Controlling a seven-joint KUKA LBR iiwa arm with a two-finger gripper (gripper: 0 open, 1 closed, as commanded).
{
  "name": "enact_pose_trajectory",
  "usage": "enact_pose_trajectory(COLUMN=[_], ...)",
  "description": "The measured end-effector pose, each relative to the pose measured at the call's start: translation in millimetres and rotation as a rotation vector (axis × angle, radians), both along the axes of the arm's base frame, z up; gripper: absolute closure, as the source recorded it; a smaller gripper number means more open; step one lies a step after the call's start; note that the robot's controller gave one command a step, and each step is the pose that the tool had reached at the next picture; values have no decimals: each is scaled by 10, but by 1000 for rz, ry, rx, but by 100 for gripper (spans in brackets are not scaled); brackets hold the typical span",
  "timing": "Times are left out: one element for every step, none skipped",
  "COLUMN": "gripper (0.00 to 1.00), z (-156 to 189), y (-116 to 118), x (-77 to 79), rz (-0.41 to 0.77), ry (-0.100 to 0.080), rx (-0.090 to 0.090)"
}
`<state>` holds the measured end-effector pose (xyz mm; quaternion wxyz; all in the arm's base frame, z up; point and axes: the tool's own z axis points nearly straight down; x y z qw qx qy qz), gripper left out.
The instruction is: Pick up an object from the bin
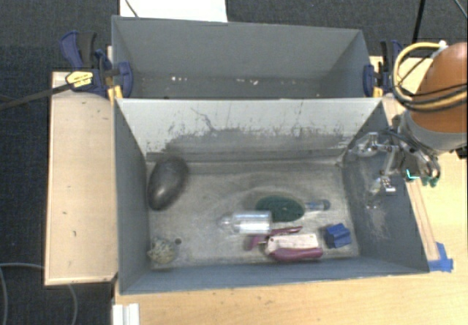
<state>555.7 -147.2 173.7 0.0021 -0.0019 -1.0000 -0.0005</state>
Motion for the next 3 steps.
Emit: enact_pose_trajectory(gripper=[0,100,0], z=[-722,-748,-778], y=[283,271,299], x=[-303,-370,-340], rz=[198,203,206], ry=[-28,3,-16], rx=[-8,-3,-3])
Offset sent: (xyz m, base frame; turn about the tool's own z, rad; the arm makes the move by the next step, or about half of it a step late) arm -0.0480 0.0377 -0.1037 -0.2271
